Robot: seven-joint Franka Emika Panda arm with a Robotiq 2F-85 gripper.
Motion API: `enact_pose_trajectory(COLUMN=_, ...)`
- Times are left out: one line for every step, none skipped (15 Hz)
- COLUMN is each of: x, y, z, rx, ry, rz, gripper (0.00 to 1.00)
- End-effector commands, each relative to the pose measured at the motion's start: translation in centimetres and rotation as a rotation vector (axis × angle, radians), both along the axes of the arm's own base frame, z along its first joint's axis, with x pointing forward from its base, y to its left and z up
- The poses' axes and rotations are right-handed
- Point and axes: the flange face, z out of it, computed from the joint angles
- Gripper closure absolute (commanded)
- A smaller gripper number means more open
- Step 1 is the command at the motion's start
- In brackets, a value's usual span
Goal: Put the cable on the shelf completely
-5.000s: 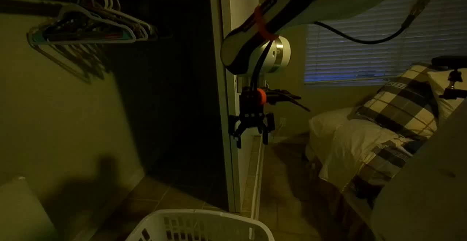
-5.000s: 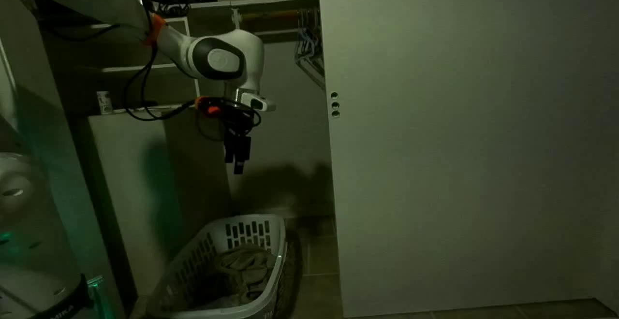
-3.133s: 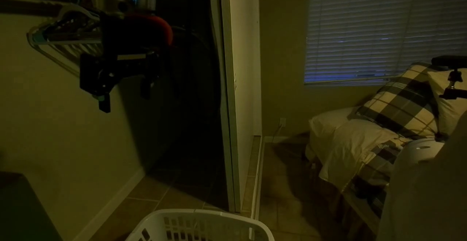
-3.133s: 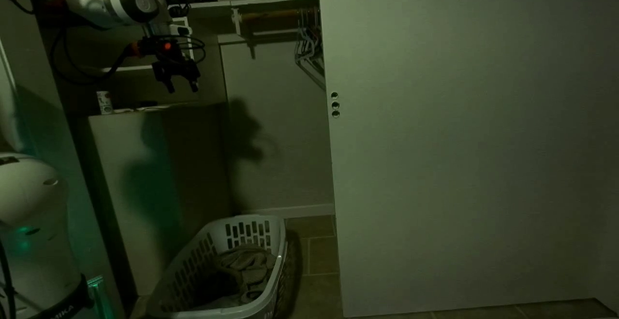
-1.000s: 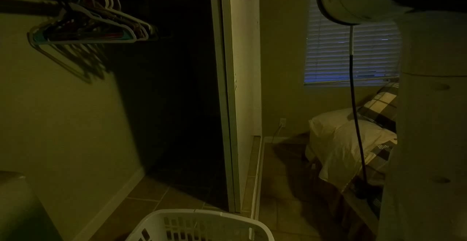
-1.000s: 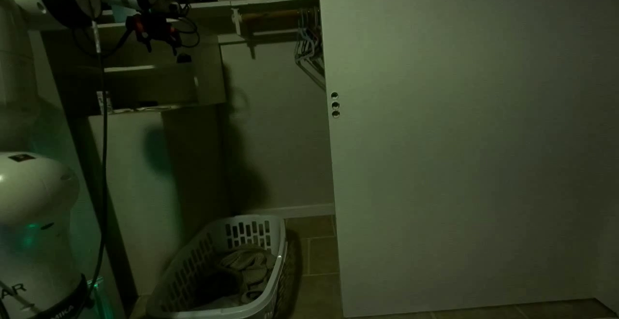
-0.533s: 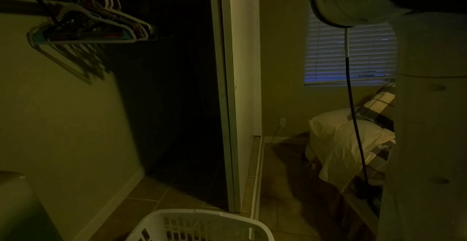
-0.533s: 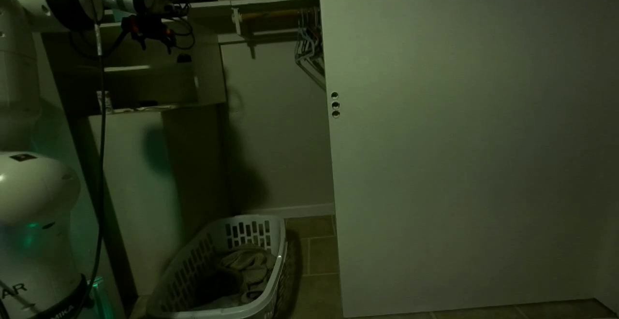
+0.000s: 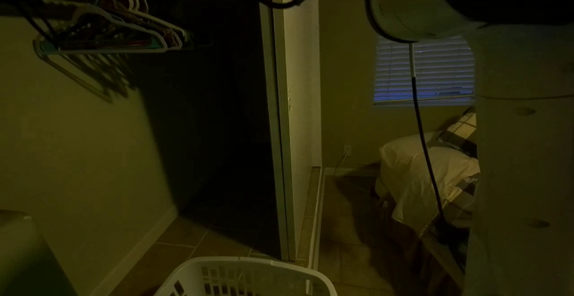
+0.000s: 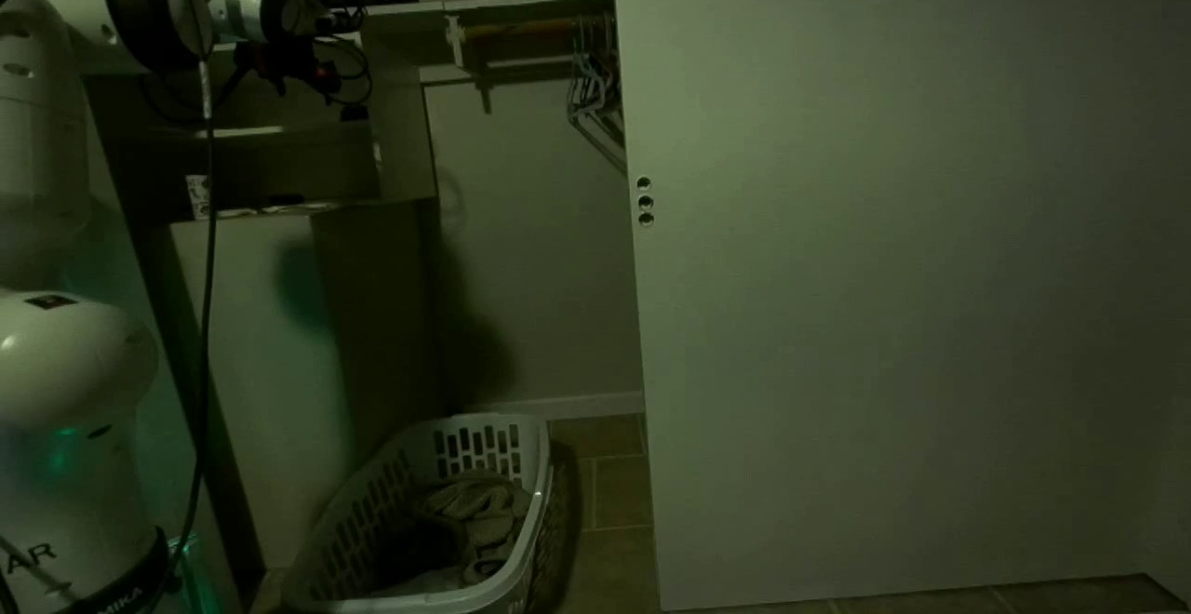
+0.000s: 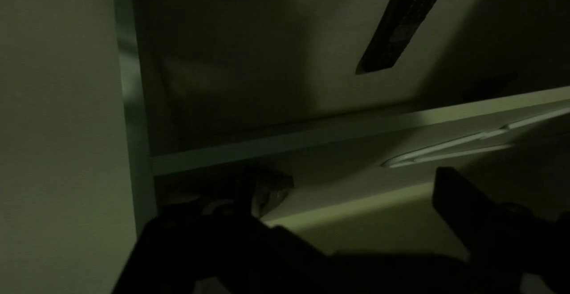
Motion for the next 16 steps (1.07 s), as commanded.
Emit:
enact_pose_trajectory(x=2.0, y=1.8, z=-0.1, rx=0.058, ry=-0.007, rz=-0.083, gripper=0.0)
enact_pose_trajectory(x=2.4, y=2.1, z=-0.2, rx=0.063, ry=-0.007, rz=-0.105, gripper=0.0)
enact_pose_trajectory(x=2.9, y=2.4, z=-0.5, rx=0.069, ry=-0.004, rz=-0.124, gripper=0.0)
enact_pose_trajectory(x=3.3, y=2.7, z=-0.7, rx=0.071, ry=-0.004, rz=-0.146, gripper=0.0)
enact_pose_trajectory(x=3.7, y=3.0, z=-0.8, rx=0.078, ry=0.0, rz=-0.161, gripper=0.0)
enact_pose_trajectory(x=4.0, y=3.2, z=-0.8, rx=0.087, ry=0.006, rz=-0.176, gripper=0.0)
enact_pose_trajectory(x=4.3, y=3.5, z=-0.8, rx=0.096, ry=0.011, rz=-0.185, gripper=0.0)
enact_pose_trajectory(x=4.5, y=3.7, z=-0.8, rx=0.103, ry=0.012, rz=-0.196, gripper=0.0)
enact_pose_trajectory(x=4.7, y=3.9, z=-0.7, rx=0.112, ry=0.015, rz=-0.203, gripper=0.0)
enact_pose_trajectory(x=4.9, y=4.1, z=-0.7, rx=0.12, ry=0.018, rz=-0.209, gripper=0.0)
enact_pose_trajectory(x=5.1, y=4.3, z=-0.7, rx=0.124, ry=0.02, rz=-0.217, gripper=0.0)
enact_pose_trajectory(x=5.2, y=4.4, z=-0.8, rx=0.127, ry=0.021, rz=-0.222, gripper=0.04)
enact_pose_trajectory(x=5.4, y=4.6, z=-0.8, rx=0.128, ry=0.024, rz=-0.229, gripper=0.13)
enact_pose_trajectory(x=5.6, y=4.8, z=-1.0, rx=0.13, ry=0.027, rz=-0.234, gripper=0.2)
enact_pose_trajectory(x=5.7, y=4.9, z=-1.0, rx=0.136, ry=0.031, rz=-0.235, gripper=0.31)
enact_pose_trajectory(x=5.8, y=5.1, z=-1.2, rx=0.135, ry=0.031, rz=-0.243, gripper=0.39)
